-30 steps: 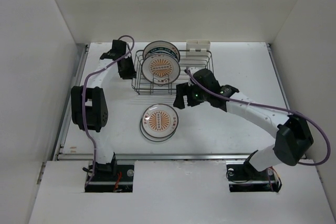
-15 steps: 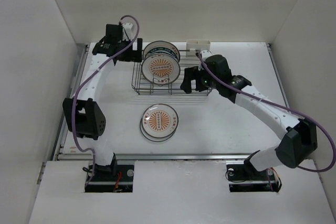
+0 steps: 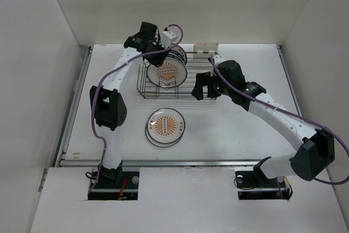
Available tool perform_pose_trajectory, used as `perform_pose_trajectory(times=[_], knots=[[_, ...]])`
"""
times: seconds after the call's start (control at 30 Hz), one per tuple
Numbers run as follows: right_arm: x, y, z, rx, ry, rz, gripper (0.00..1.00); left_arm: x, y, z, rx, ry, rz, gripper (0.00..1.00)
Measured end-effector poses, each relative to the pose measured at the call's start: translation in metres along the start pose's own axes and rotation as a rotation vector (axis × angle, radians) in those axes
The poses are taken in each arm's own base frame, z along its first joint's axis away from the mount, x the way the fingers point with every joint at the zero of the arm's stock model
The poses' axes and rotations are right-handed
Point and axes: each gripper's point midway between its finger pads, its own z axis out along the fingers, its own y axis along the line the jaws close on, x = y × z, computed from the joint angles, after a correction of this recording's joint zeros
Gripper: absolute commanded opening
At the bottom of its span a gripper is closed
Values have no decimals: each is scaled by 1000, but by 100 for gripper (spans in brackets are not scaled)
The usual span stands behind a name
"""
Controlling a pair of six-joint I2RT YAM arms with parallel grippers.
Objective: Unload the plates from the dish rack
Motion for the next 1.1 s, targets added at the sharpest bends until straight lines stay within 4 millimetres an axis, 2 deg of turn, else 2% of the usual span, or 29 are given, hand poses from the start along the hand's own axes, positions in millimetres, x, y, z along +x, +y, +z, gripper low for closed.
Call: perform_pose_trajectory(times=[0.07,0.1,0.23,0.33,0.43,0.53,0.8,0.9,1.0,1.07,1.1], knots=[[4,-1,0,2,8,1,100,3,0,0,-2,12,4,28],[6,-2,0,4,14,2,100,4,1,0,-6,13,5,20],[12,-4,1,9,29,3,100,4,7,2,-26,9,72,3],[14,-5,2,10,33,4,100,5,7,4,-38,3,106,0],[18,-6,2,12,42,5,100,5,-2,-2,-38,-5,84,0],[19,-6,3,12,43,5,100,-3,-3,-20,-79,-35,71,0],[21,-6,3,14,47,9,100,-47,14,-103,-229,-224,7,0],[21,-7,3,15,47,14,100,-58,15,-119,-246,-263,-42,0],[20,-8,3,19,45,28,100,-60,20,-132,-265,-274,-139,0],[20,-8,3,21,44,36,100,-55,28,-142,-270,-276,-235,0],[20,-8,3,22,43,38,100,-47,44,-153,-297,-283,-298,0]])
